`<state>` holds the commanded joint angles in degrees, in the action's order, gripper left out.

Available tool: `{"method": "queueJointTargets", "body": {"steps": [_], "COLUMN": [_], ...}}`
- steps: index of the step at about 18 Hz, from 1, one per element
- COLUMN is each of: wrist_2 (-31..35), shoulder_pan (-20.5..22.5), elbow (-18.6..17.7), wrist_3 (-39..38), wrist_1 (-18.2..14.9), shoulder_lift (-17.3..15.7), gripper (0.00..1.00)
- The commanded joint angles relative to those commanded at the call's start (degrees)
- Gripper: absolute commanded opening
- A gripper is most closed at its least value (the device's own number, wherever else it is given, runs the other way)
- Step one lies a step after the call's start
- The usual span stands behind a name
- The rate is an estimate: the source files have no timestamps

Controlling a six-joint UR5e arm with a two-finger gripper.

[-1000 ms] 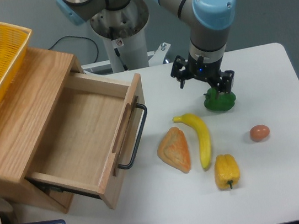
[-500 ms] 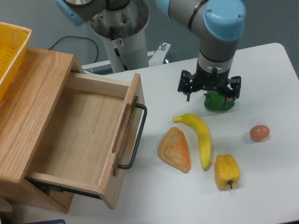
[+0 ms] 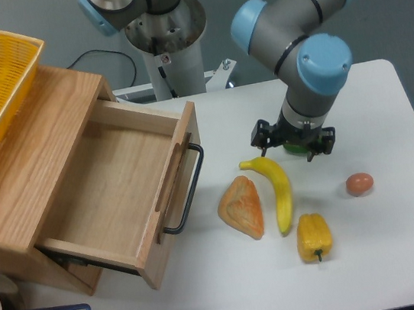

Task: Pick up the banana
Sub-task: 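Move the open gripper over the yellow banana's stem end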

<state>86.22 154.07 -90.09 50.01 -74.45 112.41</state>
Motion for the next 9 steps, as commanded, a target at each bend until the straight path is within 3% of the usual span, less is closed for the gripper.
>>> {"method": "queueJointTargets", "body": {"steps": [4,9], "wrist_2": [0.09,0.35], "shoulder_pan": [0.0,0.0], "elbow": [-0.87,-1.14], "wrist_3": [-0.17,-0.26], "wrist_1": [5.97,10.28], "shoulder_lift": [1.93,4.13], "gripper": [1.0,1.0]}}
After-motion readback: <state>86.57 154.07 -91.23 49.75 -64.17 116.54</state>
